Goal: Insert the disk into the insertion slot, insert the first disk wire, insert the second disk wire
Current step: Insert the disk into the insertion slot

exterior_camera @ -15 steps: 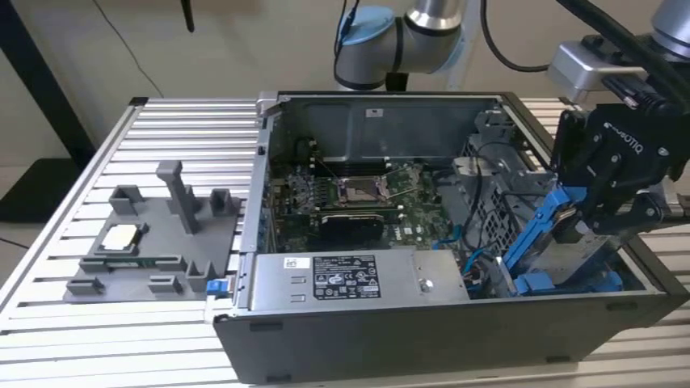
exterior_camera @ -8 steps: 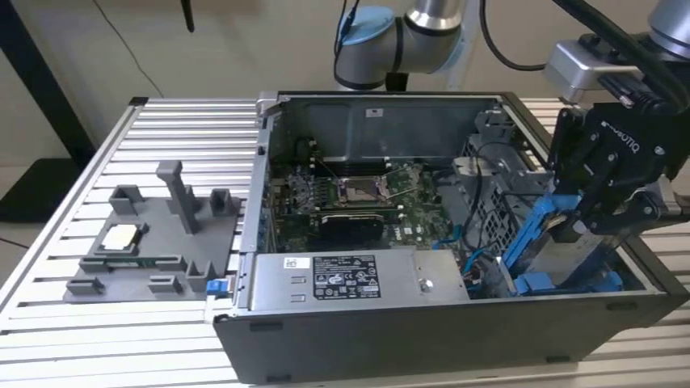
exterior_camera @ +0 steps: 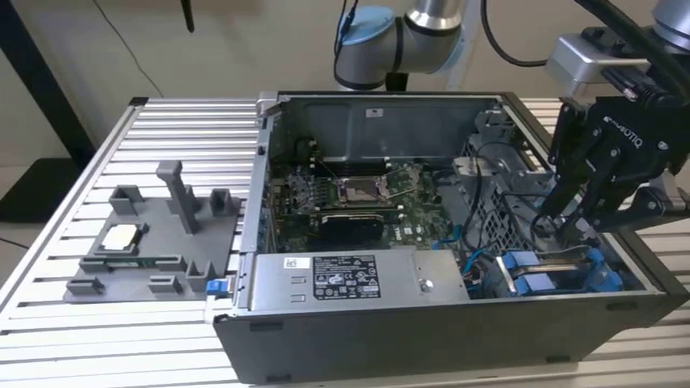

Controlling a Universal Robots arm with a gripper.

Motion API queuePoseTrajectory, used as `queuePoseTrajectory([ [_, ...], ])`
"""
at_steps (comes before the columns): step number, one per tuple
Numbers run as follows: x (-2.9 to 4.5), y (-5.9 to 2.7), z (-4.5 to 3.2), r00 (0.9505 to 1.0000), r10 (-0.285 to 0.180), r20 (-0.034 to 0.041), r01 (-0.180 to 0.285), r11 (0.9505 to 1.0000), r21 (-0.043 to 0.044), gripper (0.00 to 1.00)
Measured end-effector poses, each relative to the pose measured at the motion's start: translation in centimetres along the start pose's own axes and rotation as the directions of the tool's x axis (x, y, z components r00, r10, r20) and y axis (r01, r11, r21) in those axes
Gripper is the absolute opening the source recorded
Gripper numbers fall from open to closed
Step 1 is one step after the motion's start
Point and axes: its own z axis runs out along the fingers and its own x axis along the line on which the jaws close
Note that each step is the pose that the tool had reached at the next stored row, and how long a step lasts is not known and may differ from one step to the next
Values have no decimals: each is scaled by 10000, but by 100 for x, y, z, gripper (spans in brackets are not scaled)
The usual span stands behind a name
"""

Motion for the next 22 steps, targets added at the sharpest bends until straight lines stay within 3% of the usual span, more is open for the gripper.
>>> queuePoseTrajectory([
  [3,-20,5,-93,10000,0,5,0,10000,0,40],
  [6,-71,8,-112,10000,-2,17,2,10000,20,40],
  [12,-203,-12,-100,10000,-7,92,6,9999,102,40],
  [16,-222,-87,-68,9999,-9,101,8,9999,103,40],
  [19,-221,-98,-14,9999,-8,104,7,9999,103,40],
  [22,-220,-100,17,9999,-11,165,9,9999,101,40],
])
